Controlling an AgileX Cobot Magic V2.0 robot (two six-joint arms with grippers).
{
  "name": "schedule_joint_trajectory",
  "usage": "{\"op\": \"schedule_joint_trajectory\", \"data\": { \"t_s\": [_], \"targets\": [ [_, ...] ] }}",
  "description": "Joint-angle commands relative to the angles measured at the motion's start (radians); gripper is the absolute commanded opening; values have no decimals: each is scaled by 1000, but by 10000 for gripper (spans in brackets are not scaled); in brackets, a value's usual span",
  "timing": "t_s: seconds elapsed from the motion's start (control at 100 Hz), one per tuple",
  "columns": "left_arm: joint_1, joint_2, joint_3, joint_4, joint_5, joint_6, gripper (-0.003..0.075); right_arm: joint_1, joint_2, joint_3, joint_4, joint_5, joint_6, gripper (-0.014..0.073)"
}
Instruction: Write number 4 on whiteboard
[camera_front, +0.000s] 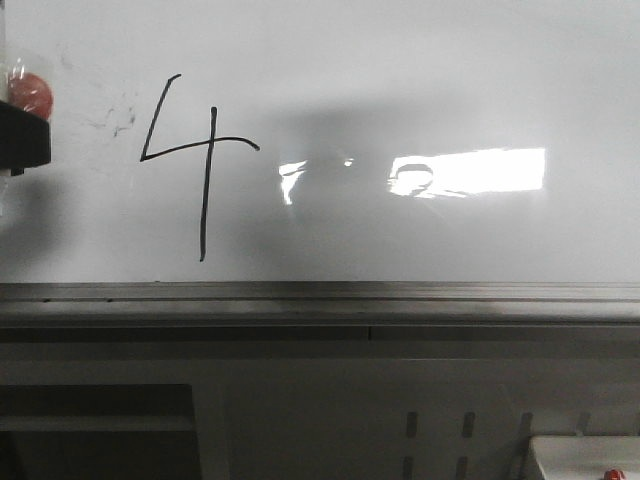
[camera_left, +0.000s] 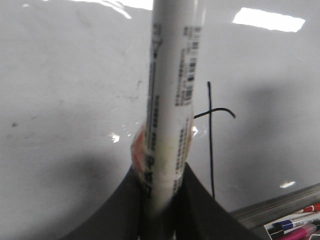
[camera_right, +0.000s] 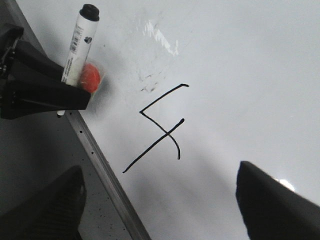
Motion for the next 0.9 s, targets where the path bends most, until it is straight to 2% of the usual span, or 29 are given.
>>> {"op": "schedule_joint_trajectory", "data": {
  "t_s": [0.0, 0.29, 0.53, 0.58, 0.63, 0.75, 0.82, 0.89],
  "targets": [
    [29, 11, -64, -27, 27, -9, -20, -7, -40, -32, -12, -49, 4, 539],
    [74, 128, -175, -19, 175, -9, -20, -7, -40, -32, 8, -46, 4, 539],
    [104, 148, -179, -23, 170, -9, -4, -7, -40, -32, 8, -23, 4, 539],
    [109, 148, -179, -23, 163, -9, 42, -7, -40, -32, 8, -23, 4, 539],
    [113, 148, -179, -23, 154, -9, 120, -7, -40, -32, 8, -23, 4, 539],
    [113, 148, -179, -23, 140, -9, 370, -7, -40, -32, 8, -23, 4, 539],
    [113, 148, -179, -23, 140, -9, 436, -7, -40, -32, 8, -23, 4, 539],
    [113, 148, -179, -23, 142, -9, 442, -7, -40, -32, 8, -27, 4, 539]
  ]
}}
